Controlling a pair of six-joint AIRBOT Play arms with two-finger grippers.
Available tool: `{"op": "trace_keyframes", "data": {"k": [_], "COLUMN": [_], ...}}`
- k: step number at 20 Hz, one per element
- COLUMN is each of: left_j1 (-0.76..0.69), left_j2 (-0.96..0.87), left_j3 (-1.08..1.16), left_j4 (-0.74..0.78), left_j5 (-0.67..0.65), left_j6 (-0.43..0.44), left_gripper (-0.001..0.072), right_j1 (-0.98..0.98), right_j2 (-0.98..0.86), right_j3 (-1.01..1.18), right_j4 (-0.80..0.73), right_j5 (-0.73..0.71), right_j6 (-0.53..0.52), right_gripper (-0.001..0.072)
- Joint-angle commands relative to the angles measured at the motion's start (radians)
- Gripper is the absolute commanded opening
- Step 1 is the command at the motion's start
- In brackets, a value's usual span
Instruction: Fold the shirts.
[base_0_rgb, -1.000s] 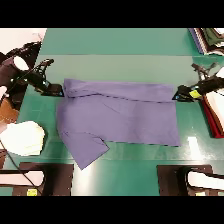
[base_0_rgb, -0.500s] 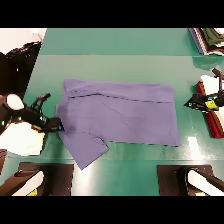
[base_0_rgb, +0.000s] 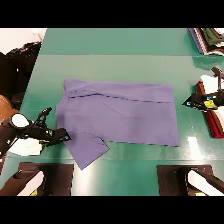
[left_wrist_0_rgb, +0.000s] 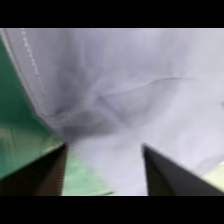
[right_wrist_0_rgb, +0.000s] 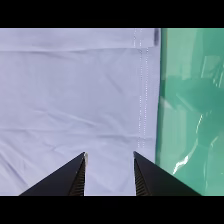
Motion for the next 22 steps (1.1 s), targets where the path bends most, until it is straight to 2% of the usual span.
{"op": "trace_keyframes", "data": {"k": [1, 2, 3, 5, 8, 11, 12, 13, 18, 19, 20, 22], "left_j1": [-0.001, -0.001, -0.001, -0.001, -0.001, -0.001, -0.001, -0.001, -0.001, -0.001, -0.001, -0.001], "left_j2": [0.003, 0.003, 0.003, 0.003, 0.004, 0.004, 0.004, 0.004, 0.004, 0.004, 0.004, 0.004], "left_j3": [-0.070, -0.078, -0.079, -0.072, -0.039, 0.012, 0.028, 0.040, 0.069, 0.069, 0.069, 0.069], "left_j4": [-0.045, -0.045, -0.049, -0.066, -0.067, -0.068, -0.068, -0.068, -0.069, -0.069, -0.069, -0.069], "left_j5": [0.089, 0.094, 0.095, 0.096, 0.077, 0.051, 0.051, 0.053, 0.081, 0.079, 0.077, 0.079], "left_j6": [0.006, 0.007, 0.006, 0.023, 0.034, 0.073, 0.075, 0.075, 0.085, 0.085, 0.086, 0.092], "left_gripper": [0.0547, 0.0546, 0.0481, 0.0029, 0.0030, 0.0029, 0.0030, 0.0029, 0.0030, 0.0030, 0.0030, 0.0030], "right_j1": [0.001, 0.001, 0.001, -0.009, -0.080, -0.201, -0.248, -0.292, -0.360, -0.360, -0.360, -0.360], "right_j2": [0.001, 0.001, 0.001, 0.001, 0.002, 0.001, 0.001, 0.001, 0.001, 0.001, 0.001, 0.001], "right_j3": [0.000, 0.000, 0.000, -0.004, -0.081, -0.232, -0.288, -0.336, -0.496, -0.511, -0.521, -0.522], "right_j4": [0.016, 0.016, 0.016, 0.005, 0.003, 0.003, 0.004, 0.005, 0.008, 0.008, 0.011, 0.013], "right_j5": [0.003, 0.005, 0.012, 0.057, 0.143, 0.164, 0.167, 0.166, 0.108, 0.097, 0.096, 0.099], "right_j6": [0.000, 0.000, 0.000, -0.014, -0.026, -0.037, -0.039, -0.055, -0.070, -0.070, -0.070, -0.071], "right_gripper": [0.0346, 0.0347, 0.0347, 0.0347, 0.0347, 0.0353, 0.0500, 0.0555, 0.0547, 0.0488, 0.0382, 0.0374]}}
